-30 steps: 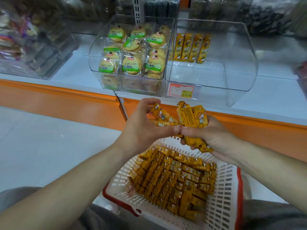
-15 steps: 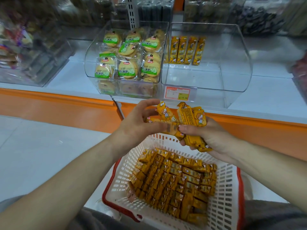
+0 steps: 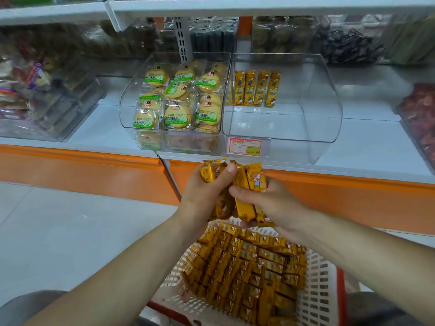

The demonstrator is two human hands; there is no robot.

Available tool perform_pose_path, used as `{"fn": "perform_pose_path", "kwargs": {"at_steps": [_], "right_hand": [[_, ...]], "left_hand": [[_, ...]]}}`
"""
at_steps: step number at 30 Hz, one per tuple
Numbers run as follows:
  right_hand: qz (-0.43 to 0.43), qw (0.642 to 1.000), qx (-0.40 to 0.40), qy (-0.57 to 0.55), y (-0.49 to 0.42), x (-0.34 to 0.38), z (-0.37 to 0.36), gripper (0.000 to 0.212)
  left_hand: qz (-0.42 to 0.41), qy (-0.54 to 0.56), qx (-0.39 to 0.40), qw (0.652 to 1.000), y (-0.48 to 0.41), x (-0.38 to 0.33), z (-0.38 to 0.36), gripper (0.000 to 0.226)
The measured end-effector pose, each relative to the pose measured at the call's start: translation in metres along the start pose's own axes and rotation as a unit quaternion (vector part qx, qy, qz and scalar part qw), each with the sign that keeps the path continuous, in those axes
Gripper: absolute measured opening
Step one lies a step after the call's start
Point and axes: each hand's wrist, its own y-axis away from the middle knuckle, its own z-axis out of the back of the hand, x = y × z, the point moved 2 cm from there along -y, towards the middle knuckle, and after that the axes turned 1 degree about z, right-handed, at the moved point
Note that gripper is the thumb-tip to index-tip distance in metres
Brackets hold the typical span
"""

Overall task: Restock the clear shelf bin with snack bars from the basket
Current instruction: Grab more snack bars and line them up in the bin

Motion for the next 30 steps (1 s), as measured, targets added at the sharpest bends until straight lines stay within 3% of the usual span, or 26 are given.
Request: {"fn": "perform_pose_path", "kwargs": {"at_steps": [3, 7, 13, 18, 23, 27, 30], "right_hand": [[-0.016, 1.000, -0.008, -0.012, -0.003, 0.002, 0.006, 0.024], [-0.016, 1.000, 0.007, -0.021, -0.004, 0.003, 0.009, 0.036], [0.041, 0.996, -0.028, 0.073, -0.004, 0.008, 0.012, 0.038], [-0.007, 0.996, 0.003, -0.091, -0.002, 0.013, 0.010, 0.033], [-0.038, 0.988, -0.035, -0.143, -0.005, 0.018, 0.016, 0.037], [0.041, 0.997, -0.068, -0.023, -0.004, 0.040, 0.025, 0.013], [0.119, 0.985, -0.082, 0.093, -0.006, 0.071, 0.039, 0.013]], "left_hand": [[0.030, -0.023, 0.003, 0.999, -0.001, 0.004, 0.003, 0.042], [0.040, -0.016, -0.021, 0.999, -0.005, 0.004, 0.009, 0.021], [0.020, 0.001, 0.011, 1.000, -0.006, -0.004, 0.009, 0.034], [0.021, 0.019, 0.007, 1.000, -0.006, -0.015, 0.015, 0.045], [0.014, 0.032, 0.025, 0.999, -0.006, -0.024, 0.016, 0.038], [-0.006, 0.011, 0.024, 1.000, -0.009, -0.035, 0.015, 0.056], [-0.032, 0.001, 0.025, 0.999, -0.019, -0.049, 0.012, 0.062]]}}
